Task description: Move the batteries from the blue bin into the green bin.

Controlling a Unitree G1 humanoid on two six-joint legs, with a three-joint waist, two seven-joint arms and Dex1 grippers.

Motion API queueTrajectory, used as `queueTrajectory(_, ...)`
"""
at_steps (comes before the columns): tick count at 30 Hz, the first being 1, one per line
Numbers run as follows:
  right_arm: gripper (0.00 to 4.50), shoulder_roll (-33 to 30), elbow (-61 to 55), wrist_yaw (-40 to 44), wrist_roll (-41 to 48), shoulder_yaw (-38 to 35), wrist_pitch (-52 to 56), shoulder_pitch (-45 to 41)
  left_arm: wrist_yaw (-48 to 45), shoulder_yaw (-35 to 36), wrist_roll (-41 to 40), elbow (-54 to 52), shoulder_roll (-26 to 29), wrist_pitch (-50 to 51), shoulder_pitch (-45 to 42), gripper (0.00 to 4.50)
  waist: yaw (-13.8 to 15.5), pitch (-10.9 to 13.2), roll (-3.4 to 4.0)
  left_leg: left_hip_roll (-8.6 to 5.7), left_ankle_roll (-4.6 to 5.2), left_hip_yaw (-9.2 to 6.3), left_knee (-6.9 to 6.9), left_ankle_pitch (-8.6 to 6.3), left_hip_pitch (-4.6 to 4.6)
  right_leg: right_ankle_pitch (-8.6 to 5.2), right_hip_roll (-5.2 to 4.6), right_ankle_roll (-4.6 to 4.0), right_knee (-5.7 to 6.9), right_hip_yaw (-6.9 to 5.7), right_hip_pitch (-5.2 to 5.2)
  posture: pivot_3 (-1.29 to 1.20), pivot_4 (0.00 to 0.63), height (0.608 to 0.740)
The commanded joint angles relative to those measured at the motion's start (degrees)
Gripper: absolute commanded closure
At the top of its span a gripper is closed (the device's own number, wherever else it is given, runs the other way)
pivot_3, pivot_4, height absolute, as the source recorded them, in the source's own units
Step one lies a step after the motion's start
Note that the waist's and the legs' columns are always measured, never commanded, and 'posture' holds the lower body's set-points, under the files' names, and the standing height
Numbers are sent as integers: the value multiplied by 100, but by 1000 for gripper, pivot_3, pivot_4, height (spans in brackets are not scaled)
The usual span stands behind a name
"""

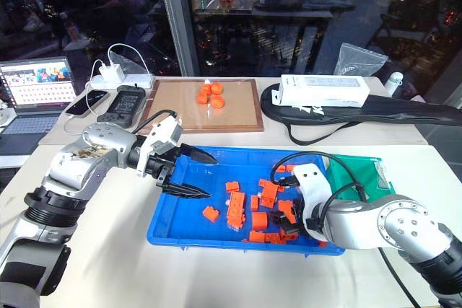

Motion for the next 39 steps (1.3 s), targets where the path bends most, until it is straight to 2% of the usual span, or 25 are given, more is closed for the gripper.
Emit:
queueTrajectory(1,535,-77,36,-168,119,107,-25,-272,-4,58,-66,-199,33,25,-110,0,2,0,0,0,0,0,1,0,-1,0,0,0,0,0,0,0,150,699)
queueTrajectory(2,740,-80,55,-185,119,152,1,-320,2,62,-69,-204,32,29,-108,0,2,0,0,0,0,0,1,0,-1,0,0,-1,0,0,-1,0,150,699)
queueTrajectory(7,2510,-175,293,-91,119,205,192,-674,102,137,-134,-292,39,146,-47,0,2,0,1,1,0,-1,0,0,-1,1,0,-2,0,0,-1,0,150,699)
queueTrajectory(9,3059,-170,390,115,119,198,279,-784,140,157,-132,-285,34,162,-47,0,5,0,0,1,0,0,0,0,-2,1,0,-2,-1,0,-1,0,150,699)
queueTrajectory(18,3058,-648,900,1180,119,-210,754,-1459,188,170,-109,-228,22,130,-73,0,8,-1,2,4,0,-1,0,0,-4,1,-1,-3,-2,0,-4,0,150,699)
queueTrajectory(21,3058,-711,1274,1264,119,-277,817,-1822,216,164,-106,-230,-10,119,-67,0,5,-1,3,5,0,-1,0,0,-3,1,0,-4,-2,1,-5,0,150,699)
queueTrajectory(24,3058,-553,1370,1747,-998,-135,1225,-2135,237,150,-91,-201,-48,102,-86,0,5,-1,3,5,0,-1,-3,0,-3,1,1,-5,-4,0,-5,0,150,699)
queueTrajectory(27,3058,-193,1257,3108,-2913,188,975,-2297,223,123,-119,-194,-69,162,-92,0,6,-3,5,5,0,-1,-5,0,-5,2,1,-6,-6,0,-8,0,150,699)
queueTrajectory(31,3058,133,1493,3922,-3884,130,1100,-2252,223,125,-130,-227,-107,199,-88,0,8,-4,8,4,1,1,-4,0,-14,2,2,-6,-2,0,-20,0,150,699)
queueTrajectory(33,2058,174,1474,4311,-4405,144,1091,-2289,231,133,-136,-244,-122,220,-87,0,24,-4,8,3,1,2,-4,0,-16,2,2,-5,-2,-1,-20,0,150,699)
queueTrajectory(34,1870,179,1438,4504,-4625,136,1095,-2311,232,133,-141,-255,-129,230,-84,0,30,-4,8,2,1,2,-3,0,-17,2,2,-5,-3,-2,-20,0,150,699)
queueTrajectory(39,117,69,1088,5199,-4930,-416,1315,-2239,216,144,-164,-289,-136,267,-83,0,25,-4,8,3,1,5,-3,0,-16,2,2,-6,-2,-2,-21,0,150,699)
